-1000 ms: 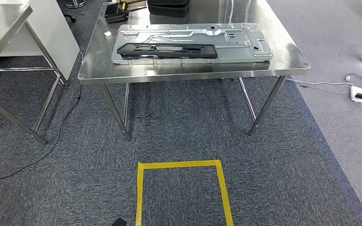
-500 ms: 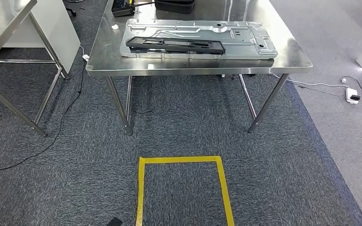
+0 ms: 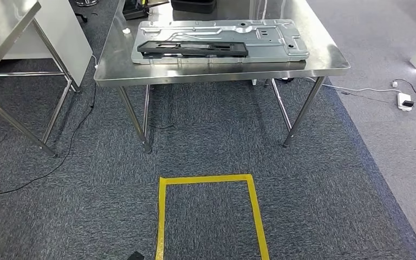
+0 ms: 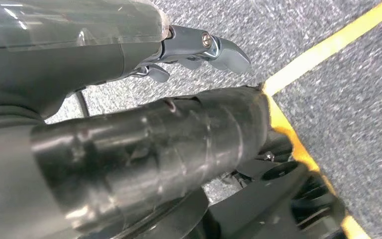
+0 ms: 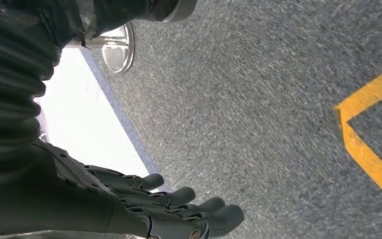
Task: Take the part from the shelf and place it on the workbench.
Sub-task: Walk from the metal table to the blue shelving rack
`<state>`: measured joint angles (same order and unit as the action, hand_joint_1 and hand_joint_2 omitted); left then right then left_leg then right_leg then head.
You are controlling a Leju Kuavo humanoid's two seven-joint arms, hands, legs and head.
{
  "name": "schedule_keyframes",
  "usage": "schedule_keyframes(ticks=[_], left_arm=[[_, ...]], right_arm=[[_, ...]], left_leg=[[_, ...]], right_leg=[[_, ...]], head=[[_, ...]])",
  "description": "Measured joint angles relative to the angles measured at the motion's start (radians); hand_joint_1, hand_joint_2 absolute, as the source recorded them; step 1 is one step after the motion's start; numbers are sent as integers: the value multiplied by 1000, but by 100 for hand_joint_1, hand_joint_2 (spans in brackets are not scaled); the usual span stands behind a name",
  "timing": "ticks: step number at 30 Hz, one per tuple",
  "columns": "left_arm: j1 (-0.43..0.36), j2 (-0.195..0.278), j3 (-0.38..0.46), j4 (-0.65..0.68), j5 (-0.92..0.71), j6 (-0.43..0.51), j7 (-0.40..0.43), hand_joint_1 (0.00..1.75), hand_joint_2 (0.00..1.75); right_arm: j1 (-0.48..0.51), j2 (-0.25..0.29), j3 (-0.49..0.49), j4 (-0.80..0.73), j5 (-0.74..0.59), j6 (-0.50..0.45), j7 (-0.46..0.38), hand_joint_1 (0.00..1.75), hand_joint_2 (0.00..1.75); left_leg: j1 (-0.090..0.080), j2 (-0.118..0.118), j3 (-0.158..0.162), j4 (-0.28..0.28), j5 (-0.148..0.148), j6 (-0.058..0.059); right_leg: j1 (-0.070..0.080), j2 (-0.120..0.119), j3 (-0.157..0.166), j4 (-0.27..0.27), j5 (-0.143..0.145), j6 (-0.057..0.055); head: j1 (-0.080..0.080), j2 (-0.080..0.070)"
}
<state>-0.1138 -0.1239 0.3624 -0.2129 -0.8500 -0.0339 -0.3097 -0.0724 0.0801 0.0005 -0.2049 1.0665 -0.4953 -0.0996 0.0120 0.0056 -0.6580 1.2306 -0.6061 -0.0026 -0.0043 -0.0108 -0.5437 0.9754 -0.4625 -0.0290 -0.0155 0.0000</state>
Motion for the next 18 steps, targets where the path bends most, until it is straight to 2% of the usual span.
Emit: schedule_keyframes(ticks=[1, 2, 3, 5, 6, 7, 10, 11, 12, 13, 15, 16, 17, 18], left_arm=[[1, 0, 0, 0, 0, 0, 0, 0, 0], [2, 1, 0, 0, 0, 0, 0, 0, 0], [3, 1, 0, 0, 0, 0, 0, 0, 0], [0, 2, 0, 0, 0, 1, 0, 0, 0], [-2, 2, 0, 0, 0, 2, 0, 0, 0], [-2, 2, 0, 0, 0, 2, 0, 0, 0], [0, 2, 0, 0, 0, 2, 0, 0, 0], [-1, 2, 0, 0, 0, 2, 0, 0, 0], [-2, 2, 0, 0, 0, 2, 0, 0, 0], [-3, 2, 0, 0, 1, 2, 0, 0, 0], [-4, 2, 0, 0, 1, 2, 0, 0, 0], [-3, 1, 0, 0, 1, 2, 0, 0, 0], [-3, 1, 0, 0, 1, 2, 0, 0, 0], [-2, 1, 0, 0, 1, 2, 0, 0, 0]], right_arm=[[1, 0, -1, 0, 0, 0, -1, 0, 175], [2, 0, -1, 0, 0, -1, -1, 0, 175], [2, 0, -2, 1, 0, -1, -2, 0, 175], [2, 0, -2, 1, 0, -1, -2, 0, 175], [2, 0, -2, 1, 0, -1, -2, 0, 175], [1, 0, -2, 1, 0, -2, -2, 0, 175], [2, 0, -2, 1, 0, -3, -3, 0, 175], [2, 0, -3, 1, 0, -3, -3, 0, 175], [2, 0, -3, 1, 0, -4, -3, 0, 175], [2, 0, -4, 1, 0, -4, -3, 0, 175], [2, 0, -4, 1, 0, -5, -4, 0, 175], [2, 0, -4, 1, 0, -5, -4, 0, 175], [3, 0, -4, 2, 0, -5, -4, 0, 175], [3, 0, -4, 2, 0, -5, -4, 0, 175]], left_leg=[[1, 0, -11, 41, -16, -4], [3, 0, -5, 47, -13, -7], [5, 0, 20, 14, 8, -9], [8, 1, 99, -119, 57, -9], [8, 0, 126, -171, 71, -6], [7, -2, 139, -201, 76, -1], [3, -3, 135, -211, 87, 20], [3, -2, 134, -215, 94, 28], [5, -1, 131, -219, 102, 36], [7, 1, 126, -221, 109, 42], [7, 2, 110, -219, 120, 46], [6, 2, 102, -217, 124, 45], [6, 3, 96, -215, 127, 44], [6, 3, 91, -213, 130, 43]], right_leg=[[0, 0, -8, 4, 3, 1], [0, -1, -15, 9, 5, 2], [-1, -1, -23, 16, 6, 4], [-1, 0, -38, 36, 5, 10], [0, 0, -45, 46, 4, 15], [2, 0, -50, 53, 4, 21], [0, 1, -56, 57, 11, 42], [-2, 3, -59, 64, 2, 48], [-4, 5, -69, 88, -21, 54], [-6, 7, -87, 133, -57, 60], [-9, 8, -134, 259, -136, 68], [-10, 8, -148, 308, -156, 71], [-10, 8, -145, 322, -157, 72], [-11, 8, -122, 295, -140, 71]], head=[[0, 0], [0, 0], [0, 0], [0, 0], [0, 0], [1, 0], [1, 0], [1, 0], [2, 0], [2, 0], [2, 0], [1, 0], [1, 0], [1, 0]])
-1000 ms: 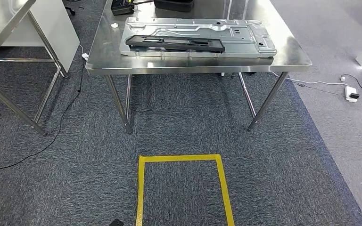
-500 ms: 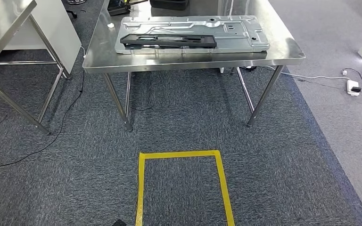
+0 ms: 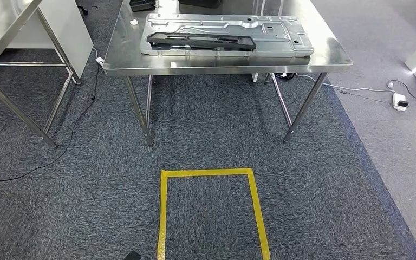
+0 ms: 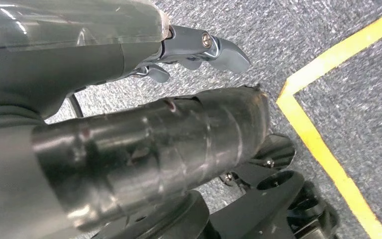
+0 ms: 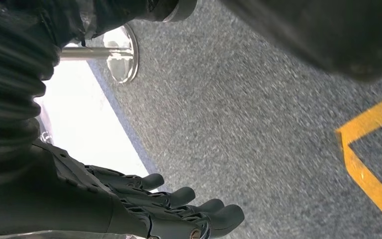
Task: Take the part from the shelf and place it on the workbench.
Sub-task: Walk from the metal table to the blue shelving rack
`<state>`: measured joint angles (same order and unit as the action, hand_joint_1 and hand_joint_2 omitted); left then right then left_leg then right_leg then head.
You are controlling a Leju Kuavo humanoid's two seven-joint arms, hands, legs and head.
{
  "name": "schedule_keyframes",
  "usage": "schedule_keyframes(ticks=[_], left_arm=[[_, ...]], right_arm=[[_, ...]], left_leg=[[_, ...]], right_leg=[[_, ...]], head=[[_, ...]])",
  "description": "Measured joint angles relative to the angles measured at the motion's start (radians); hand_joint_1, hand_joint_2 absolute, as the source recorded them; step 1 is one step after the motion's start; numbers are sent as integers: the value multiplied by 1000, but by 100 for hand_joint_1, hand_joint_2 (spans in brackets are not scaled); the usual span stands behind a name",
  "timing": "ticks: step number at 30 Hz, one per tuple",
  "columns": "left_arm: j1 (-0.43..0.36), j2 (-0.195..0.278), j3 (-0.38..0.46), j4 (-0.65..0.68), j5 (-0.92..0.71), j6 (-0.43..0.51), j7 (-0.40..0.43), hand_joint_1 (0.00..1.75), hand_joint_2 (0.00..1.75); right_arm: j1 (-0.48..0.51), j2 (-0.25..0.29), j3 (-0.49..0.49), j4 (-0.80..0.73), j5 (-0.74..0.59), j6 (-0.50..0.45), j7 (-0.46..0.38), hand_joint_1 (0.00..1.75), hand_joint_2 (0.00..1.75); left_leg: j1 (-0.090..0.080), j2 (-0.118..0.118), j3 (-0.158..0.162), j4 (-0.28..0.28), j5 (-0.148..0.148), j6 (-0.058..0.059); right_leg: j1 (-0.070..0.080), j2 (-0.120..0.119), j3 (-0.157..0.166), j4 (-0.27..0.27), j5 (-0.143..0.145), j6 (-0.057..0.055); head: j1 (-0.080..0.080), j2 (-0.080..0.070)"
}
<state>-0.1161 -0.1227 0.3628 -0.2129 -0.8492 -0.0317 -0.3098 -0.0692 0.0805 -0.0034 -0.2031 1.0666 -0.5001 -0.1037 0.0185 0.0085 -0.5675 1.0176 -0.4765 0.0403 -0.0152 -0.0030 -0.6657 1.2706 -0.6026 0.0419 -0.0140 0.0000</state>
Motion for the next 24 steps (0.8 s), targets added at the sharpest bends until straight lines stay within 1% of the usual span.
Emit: schedule_keyframes(ticks=[1, 2, 3, 4, 5, 6, 7, 8, 9, 10, 11, 12, 13, 14, 15, 16, 17, 18, 19, 20, 21, 22, 23, 24], left_arm=[[0, 0, 0, 0, 0, 0, 0, 0, 0], [-1, 0, 0, 0, 0, 0, 0, 0, 0], [-1, -1, 0, 0, 0, 1, 0, 0, 0], [-2, -1, 0, 0, 0, 1, 0, 0, 0], [-3, -1, 0, 0, 0, 2, 0, 0, 0], [-4, -1, 0, 0, 0, 3, 0, 0, 0], [-5, -1, 0, 0, 0, 3, 0, 0, 0], [-5, -1, 0, 0, 0, 4, 0, 0, 0], [-5, -1, 0, 0, -1, 4, 0, 0, 0], [-5, -1, 0, 0, -1, 4, 0, 0, 0], [-5, 0, 0, 0, -1, 4, 0, 0, 0], [-5, 0, 1, 0, -1, 5, 0, 0, 0], [-4, 0, 1, 0, -1, 5, 0, 0, 0], [-4, 0, 1, 0, -1, 5, 0, 0, 0], [-3, 0, 1, 0, -1, 5, 0, 0, 0], [-3, 0, 1, 0, -1, 6, 0, 0, 0], [-4, 0, 1, 0, -2, 6, 0, 0, 0], [-6, 1, 1, 0, -2, 6, 0, 0, 0], [-8, 1, 1, 0, -2, 6, 0, 0, 0], [-8, 1, 1, 0, -2, 6, 0, 0, 0], [-8, 1, 1, 0, -2, 6, 0, 0, 0], [-7, 1, 1, 0, -2, 6, 0, 0, 0], [-6, 1, 1, 0, -2, 6, 0, 0, 0], [-7, 0, 1, 0, -2, 7, 1, 0, 0]], right_arm=[[0, 0, 0, 0, 0, 0, 0, 0, 175], [-1, 0, 0, 0, 0, 0, 0, 0, 175], [-3, 0, 0, 0, 0, 0, -1, 0, 175], [-4, 0, 0, 0, 0, -1, -1, 0, 175], [-5, 0, 0, 0, 0, -1, -1, 0, 175], [-5, 0, 0, 0, 0, -2, -1, 0, 175], [-4, 0, 0, 0, 0, -2, -1, 0, 175], [-5, 0, -1, 0, 0, -3, -2, 0, 175], [-5, 0, -1, 0, 0, -3, -2, 0, 175], [-5, 0, -1, 0, 0, -4, -2, 0, 175], [-6, 1, -1, 0, 0, -5, -4, 0, 175], [-6, 1, -1, 0, 0, -6, -5, 0, 175], [-6, 2, -1, 0, 0, -6, -6, 0, 175], [-5, 2, -2, 0, 0, -6, -7, 0, 175], [-5, 2, -2, 0, 0, -6, -8, 0, 175], [-5, 2, -2, 0, -1, -6, -8, 0, 175], [-5, 2, -2, 0, -1, -6, -8, 0, 175], [-6, 3, -3, 0, -1, -7, -8, 0, 175], [-6, 3, -4, 0, -1, -7, -9, 0, 175], [-6, 4, -4, 0, -1, -7, -9, 0, 175], [-6, 4, -6, 0, -1, -7, -9, 0, 175], [-6, 5, -7, 0, -1, -8, -9, 0, 175], [-6, 6, -8, 0, -1, -8, -9, 0, 175], [-6, 6, -10, 0, -1, -8, -9, 0, 175]], left_leg=[[0, 0, -3, 1, 3, -2], [0, -1, -5, 2, 6, -5], [-1, -1, -6, 2, 9, -10], [-3, -1, -8, 2, 12, -15], [-3, -1, -9, 2, 16, -21], [-3, -1, -10, 0, 20, -28], [-3, -1, -11, -2, 23, -34], [-2, -1, -14, 2, 18, -40], [-2, -2, -23, 20, -1, -44], [-2, -3, -39, 58, -34, -47], [0, -4, -62, 116, -76, -49], [0, -4, -86, 185, -117, -51], [0, -4, -103, 242, -146, -53], [0, -4, -105, 271, -155, -54], [0, -4, -88, 260, -147, -53], [0, -4, -51, 209, -123, -51], [-1, -4, -4, 135, -99, -47], [-3, -4, 35, 67, -80, -42], [-5, -4, 60, 19, -69, -37], [-8, -4, 70, -5, -66, -31], [-10, -5, 68, -7, -63, -26], [-10, -5, 65, -8, -57, -20], [-8, -3, 63, -11, -50, -14], [-6, -2, 60, -14, -41, -8]], right_leg=[[0, 0, 41, -61, 28, -3], [0, 1, 89, -140, 53, -7], [3, 2, 126, -206, 72, -12], [6, 2, 149, -249, 82, -17], [10, 3, 156, -267, 84, -22], [12, 3, 153, -267, 89, -27], [11, 3, 150, -270, 95, -34], [9, 1, 148, -275, 103, -42], [7, -1, 144, -281, 111, -51], [5, -3, 138, -285, 120, -59], [7, -4, 129, -285, 127, -65], [9, -5, 119, -283, 132, -68], [11, -5, 108, -280, 137, -69], [13, -6, 98, -276, 142, -69], [14, -6, 88, -271, 145, -68], [14, -6, 80, -265, 148, -66], [14, -6, 73, -258, 149, -64], [16, -6, 66, -250, 151, -61], [17, -6, 60, -244, 153, -57], [18, -6, 56, -240, 156, -52], [19, -7, 54, -239, 160, -46], [19, -7, 53, -240, 164, -39], [17, -4, 52, -238, 162, -33], [16, -2, 46, -226, 148, -26]], head=[[0, 0], [0, 0], [0, 0], [0, 0], [0, 0], [0, 0], [0, 0], [0, 0], [-1, 0], [-1, 0], [-2, 0], [-2, 0], [-2, 0], [-2, 0], [-2, 0], [-2, 0], [-2, 0], [-2, 0], [-2, 0], [-2, 0], [-2, 0], [-2, 0], [-2, 0], [-1, 0]])
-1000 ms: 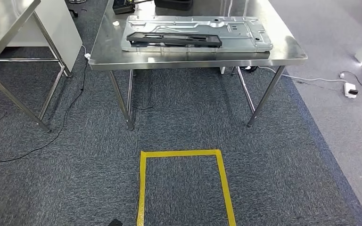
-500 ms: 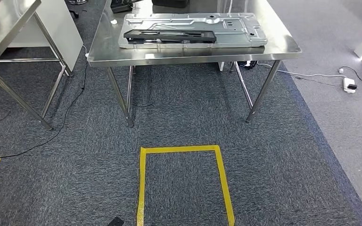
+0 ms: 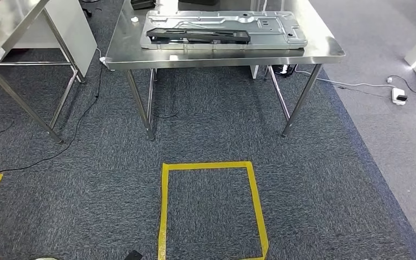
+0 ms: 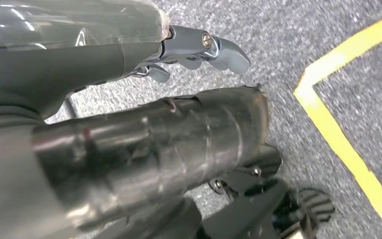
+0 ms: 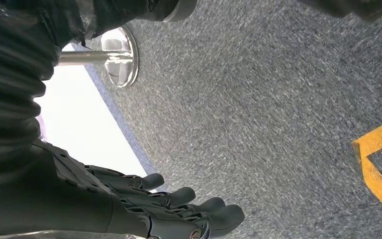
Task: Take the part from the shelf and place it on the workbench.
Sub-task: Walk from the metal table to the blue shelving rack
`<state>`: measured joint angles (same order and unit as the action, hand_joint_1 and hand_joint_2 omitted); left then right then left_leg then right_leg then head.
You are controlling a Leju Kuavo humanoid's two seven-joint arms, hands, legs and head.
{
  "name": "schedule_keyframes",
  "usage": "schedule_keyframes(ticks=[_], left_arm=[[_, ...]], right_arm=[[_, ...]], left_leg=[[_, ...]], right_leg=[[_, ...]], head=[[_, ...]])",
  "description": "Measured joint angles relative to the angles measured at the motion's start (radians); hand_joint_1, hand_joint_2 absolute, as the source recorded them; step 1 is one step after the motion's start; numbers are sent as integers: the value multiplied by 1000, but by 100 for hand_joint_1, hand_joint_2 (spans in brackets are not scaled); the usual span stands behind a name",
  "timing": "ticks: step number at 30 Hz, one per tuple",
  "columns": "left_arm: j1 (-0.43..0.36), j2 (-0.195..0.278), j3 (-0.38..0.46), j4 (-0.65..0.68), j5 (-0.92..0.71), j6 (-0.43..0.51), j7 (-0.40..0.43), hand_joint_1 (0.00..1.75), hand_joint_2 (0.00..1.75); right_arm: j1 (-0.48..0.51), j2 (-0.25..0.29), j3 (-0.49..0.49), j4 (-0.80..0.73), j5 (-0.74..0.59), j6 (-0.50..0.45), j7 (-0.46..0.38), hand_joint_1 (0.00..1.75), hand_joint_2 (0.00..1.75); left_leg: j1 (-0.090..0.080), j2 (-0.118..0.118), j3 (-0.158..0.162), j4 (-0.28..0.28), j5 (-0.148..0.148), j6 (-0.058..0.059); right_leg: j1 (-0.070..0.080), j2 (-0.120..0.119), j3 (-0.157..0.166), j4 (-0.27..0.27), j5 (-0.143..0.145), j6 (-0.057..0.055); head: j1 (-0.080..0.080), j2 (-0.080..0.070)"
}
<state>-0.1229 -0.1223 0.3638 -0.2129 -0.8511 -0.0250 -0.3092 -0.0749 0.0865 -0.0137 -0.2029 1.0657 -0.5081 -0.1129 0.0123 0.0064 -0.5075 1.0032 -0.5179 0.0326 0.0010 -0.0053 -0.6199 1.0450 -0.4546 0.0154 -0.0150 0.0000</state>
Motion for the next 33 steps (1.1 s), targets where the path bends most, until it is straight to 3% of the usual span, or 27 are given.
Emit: schedule_keyframes(ticks=[2, 4, 5, 6, 7, 9, 11, 14, 15, 17, 19, 20, 21, 22, 24, 26, 30, 31, 33], left_arm=[[-3, -1, 0, 0, 0, 1, 0, 0, 0], [-2, 0, 0, 0, 0, 1, 1, 0, 0], [-1, 0, 0, 0, 0, 1, 1, 0, 0], [0, 0, 0, 0, 0, 1, 1, 0, 0], [1, 0, 0, 0, 0, 1, 1, 0, 0], [1, 0, 0, 0, 0, 1, 1, 0, 0], [0, 0, 0, 0, 0, 1, 1, 0, 0], [-1, 0, 0, 0, 0, 1, 1, 0, 0], [-1, 0, 0, 0, 0, 1, 1, 0, 0], [0, 1, 0, 0, -1, 1, 1, 0, 0], [1, 1, 0, 0, -2, 1, 1, 0, 0], [2, 1, 0, 0, -2, 1, 1, 0, 0], [2, 1, 0, 0, -3, 1, 1, 0, 0], [3, 1, 0, 0, -3, 1, 1, 0, 0], [1, 3, 0, 0, -3, 2, 1, 0, 0], [0, 5, 0, 0, -3, 5, -1, 0, 0], [3, 5, 0, 0, -5, 14, -8, 0, 0], [2, 4, 0, 0, -6, 15, -9, 0, 0], [1, 4, 0, 0, -6, 16, -11, 0, 0]], right_arm=[[0, 0, -3, 0, 0, 0, 0, 0, 175], [1, 0, -4, 0, 0, -1, 0, 0, 175], [2, 0, -4, 0, 0, -2, 0, 0, 175], [2, 0, -5, 0, 0, -2, 0, 0, 175], [3, 0, -5, 0, -1, -2, 0, 0, 175], [1, 0, -5, 0, 0, -2, 0, 0, 175], [-1, 1, -5, 0, 0, -3, 0, 0, 175], [-1, 2, -8, 0, 1, -3, 0, 0, 175], [-1, 2, -8, 0, 2, -3, 0, 0, 175], [-2, 2, -8, 0, 3, -2, 0, 0, 175], [-1, 2, -8, 0, 4, -1, 0, 0, 175], [0, 2, -8, 1, 5, 0, 0, 0, 175], [1, 2, -8, 1, 5, 0, 0, 0, 175], [1, 2, -8, 1, 6, 0, 1, 0, 175], [2, 2, -8, 1, 8, -1, 1, 0, 175], [2, 3, -8, 1, 9, -2, 2, 0, 175], [5, 5, -10, 1, 9, -4, 3, 0, 175], [5, 5, -10, 1, 9, -5, 2, 0, 175], [6, 5, -12, 1, 10, -5, 1, 0, 175]], left_leg=[[4, 3, -14, -4, 17, 10], [4, 3, -34, -1, 30, 13], [4, 4, -44, 2, 35, 12], [4, 4, -53, 5, 40, 11], [4, 4, -61, 9, 43, 9], [4, 3, -70, 15, 49, 2], [2, 3, -73, 17, 55, -9], [2, 3, -76, 13, 64, -29], [3, 2, -81, 22, 54, -34], [5, 1, -111, 94, -11, -39], [5, 0, -155, 223, -93, -41], [5, 0, -166, 270, -114, -42], [5, 0, -159, 281, -116, -42], [5, 0, -132, 253, -100, -40], [4, 0, -41, 114, -55, -31], [-1, 0, 14, 13, -31, -20], [-3, 1, 12, -5, -11, -1], [-1, 2, 9, -9, -3, 6], [2, 4, 0, -12, 10, 15]], right_leg=[[-6, 4, -32, 82, -71, 11], [-11, 4, -73, 205, -146, 19], [-13, 4, -79, 240, -161, 22], [-15, 4, -65, 237, -156, 24], [-17, 4, -30, 193, -135, 24], [-17, 5, 65, 50, -89, 18], [-12, 6, 111, -34, -70, 7], [-8, 4, 104, -45, -53, -14], [-9, 3, 101, -49, -45, -23], [-12, -1, 88, -56, -29, -40], [-7, -2, 68, -53, -17, -48], [-5, -2, 58, -50, -11, -49], [-3, -2, 48, -46, -7, -48], [-1, -2, 39, -41, -4, -47], [0, -2, 25, -29, 1, -43], [3, -2, 16, -17, 4, -35], [1, -1, 8, -11, 8, -10], [0, 1, 0, 7, -10, -3], [-7, 4, -35, 98, -80, 11]], head=[[1, 0], [2, 0], [2, 0], [2, 0], [2, 0], [2, 0], [2, 0], [2, 0], [2, 0], [1, 0], [0, 0], [1, 0], [0, 0], [0, 0], [0, 0], [1, 0], [2, 0], [2, 0], [3, 0]])
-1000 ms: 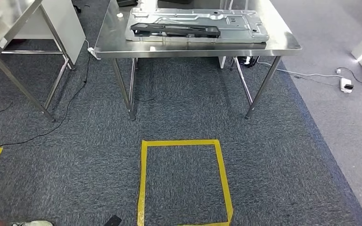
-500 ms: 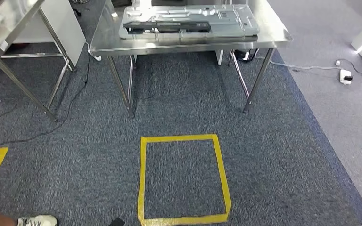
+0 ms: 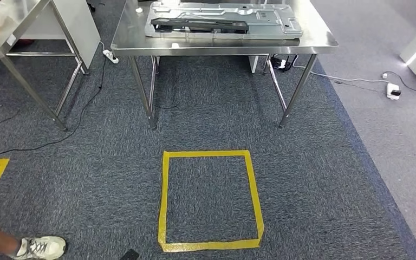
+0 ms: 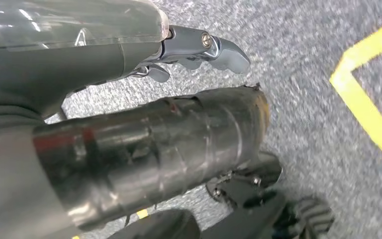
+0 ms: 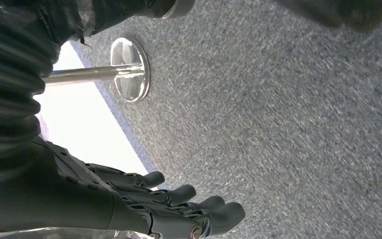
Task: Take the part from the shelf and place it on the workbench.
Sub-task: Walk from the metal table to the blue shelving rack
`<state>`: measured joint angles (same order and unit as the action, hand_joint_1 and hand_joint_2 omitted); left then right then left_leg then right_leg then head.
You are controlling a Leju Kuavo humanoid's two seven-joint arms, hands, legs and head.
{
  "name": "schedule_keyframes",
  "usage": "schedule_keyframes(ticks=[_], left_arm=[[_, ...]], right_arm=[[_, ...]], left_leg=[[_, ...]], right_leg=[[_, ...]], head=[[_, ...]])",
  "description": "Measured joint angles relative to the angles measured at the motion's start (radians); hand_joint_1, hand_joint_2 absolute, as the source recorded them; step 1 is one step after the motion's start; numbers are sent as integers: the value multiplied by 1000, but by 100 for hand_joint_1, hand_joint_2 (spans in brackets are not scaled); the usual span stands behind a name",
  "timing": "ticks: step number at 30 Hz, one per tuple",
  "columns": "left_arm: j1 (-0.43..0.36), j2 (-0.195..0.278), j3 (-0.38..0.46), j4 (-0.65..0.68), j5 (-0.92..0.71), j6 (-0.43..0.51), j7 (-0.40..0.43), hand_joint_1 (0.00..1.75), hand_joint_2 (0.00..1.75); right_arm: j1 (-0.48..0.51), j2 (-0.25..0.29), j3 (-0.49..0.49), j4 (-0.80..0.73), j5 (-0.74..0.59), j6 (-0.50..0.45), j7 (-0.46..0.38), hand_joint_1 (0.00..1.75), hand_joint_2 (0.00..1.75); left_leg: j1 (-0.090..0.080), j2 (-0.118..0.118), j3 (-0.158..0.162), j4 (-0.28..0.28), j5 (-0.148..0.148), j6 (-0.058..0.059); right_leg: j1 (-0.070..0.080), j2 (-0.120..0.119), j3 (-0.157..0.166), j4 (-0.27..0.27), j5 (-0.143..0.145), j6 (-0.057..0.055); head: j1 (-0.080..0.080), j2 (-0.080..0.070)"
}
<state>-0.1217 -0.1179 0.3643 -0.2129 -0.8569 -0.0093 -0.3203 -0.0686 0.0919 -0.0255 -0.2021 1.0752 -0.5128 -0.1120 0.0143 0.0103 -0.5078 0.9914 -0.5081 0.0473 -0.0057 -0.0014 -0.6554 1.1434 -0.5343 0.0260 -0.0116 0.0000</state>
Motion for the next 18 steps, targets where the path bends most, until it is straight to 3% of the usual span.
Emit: schedule_keyframes(ticks=[2, 3, 4, 6, 8, 12, 14, 16, 18], left_arm=[[1, 0, 0, 0, 0, 0, -2, 0, 87], [2, 0, 0, 0, 0, -1, -2, 0, 131], [3, 0, 0, 0, 0, -1, -3, 0, 175], [3, -1, 0, 0, 0, -1, -4, 0, 175], [1, -1, 0, 0, 0, -2, -5, 0, 175], [0, -1, 0, 0, 0, -4, -12, 0, 175], [0, -1, 0, 0, 0, -4, -15, 0, 175], [1, -1, 0, 0, 0, -4, -17, 0, 175], [3, -1, 0, 0, 0, -4, -18, 0, 175]], right_arm=[[0, 0, -1, 0, 2, 0, -1, 0, 175], [1, 0, -1, 0, 3, 0, -2, 0, 175], [1, 0, -2, 0, 4, 0, -2, 0, 175], [0, -1, -2, 1, 6, -2, -2, 0, 175], [0, -2, -3, 1, 8, -7, -3, 0, 175], [0, -2, -4, 1, 14, -29, -14, 0, 175], [-1, -3, -4, 1, 16, -39, -18, 0, 87], [-2, -3, -4, 1, 18, -47, -21, 0, 0], [-1, -3, -4, 1, 19, -51, -22, 0, 0]], left_leg=[[-1, 1, -13, 2, 7, 2], [-1, 1, -18, 4, 10, 1], [0, 1, -22, 6, 11, 0], [0, 0, -25, 10, 12, -3], [-2, -1, -29, 14, 13, -12], [-3, -1, -36, 19, 14, -37], [-1, -3, -60, 70, -25, -44], [0, -4, -115, 196, -96, -47], [1, -4, -155, 296, -131, -49]], right_leg=[[-7, 0, -39, 115, -62, 11], [-10, 0, -43, 140, -68, 15], [-13, 0, -28, 128, -55, 17], [-16, 0, 47, 9, 0, 16], [-13, 1, 107, -102, 31, 8], [-9, 1, 113, -134, 41, -18], [-12, -2, 111, -143, 50, -37], [-9, -4, 105, -145, 55, -48], [-6, -4, 100, -142, 57, -50]], head=[[0, 0], [0, 0], [0, 0], [0, 0], [0, 0], [0, 0], [-1, 0], [-1, 0], [-1, 0]])
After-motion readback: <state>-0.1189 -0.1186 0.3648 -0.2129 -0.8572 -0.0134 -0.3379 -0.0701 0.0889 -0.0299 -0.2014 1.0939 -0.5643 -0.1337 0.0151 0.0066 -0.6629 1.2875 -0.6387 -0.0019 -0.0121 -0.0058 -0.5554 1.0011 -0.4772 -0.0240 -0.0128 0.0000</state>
